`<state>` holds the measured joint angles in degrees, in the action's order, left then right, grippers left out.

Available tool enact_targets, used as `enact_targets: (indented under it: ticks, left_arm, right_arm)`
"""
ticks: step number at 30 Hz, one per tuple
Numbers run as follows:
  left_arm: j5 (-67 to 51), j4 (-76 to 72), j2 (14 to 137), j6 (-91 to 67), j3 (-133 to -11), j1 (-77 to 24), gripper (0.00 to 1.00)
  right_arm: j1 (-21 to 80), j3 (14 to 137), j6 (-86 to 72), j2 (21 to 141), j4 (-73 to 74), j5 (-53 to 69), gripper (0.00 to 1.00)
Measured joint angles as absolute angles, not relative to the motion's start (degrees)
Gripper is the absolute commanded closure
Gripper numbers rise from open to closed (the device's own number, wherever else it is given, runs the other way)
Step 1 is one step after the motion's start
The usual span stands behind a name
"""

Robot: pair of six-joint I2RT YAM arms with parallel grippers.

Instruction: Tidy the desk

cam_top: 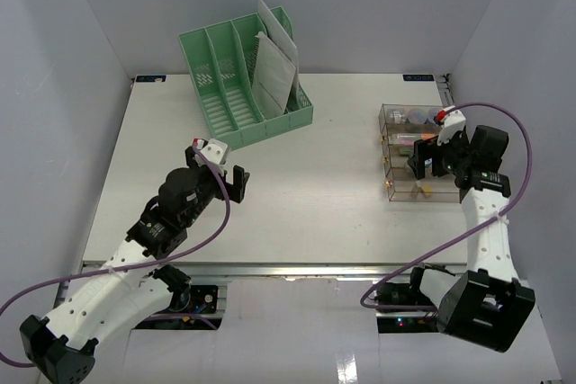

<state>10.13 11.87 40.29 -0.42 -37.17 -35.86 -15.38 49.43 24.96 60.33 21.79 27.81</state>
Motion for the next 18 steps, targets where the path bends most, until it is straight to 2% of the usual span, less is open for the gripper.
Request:
enact_targets:
  ticks: [9,18]
  left_arm:
    - [11.4,12.5,39.8,-1.6,-36.6,-35.9,0.02]
    - [11.7,13.4,38.8,-2.3,-36.0,-35.9,0.02]
  right_arm:
    - [-15.4,48.1,16.2,47.3,22.8,27.0,0.10]
    - [-15.4,40.9,18.4,38.0,22.6,24.1,0.10]
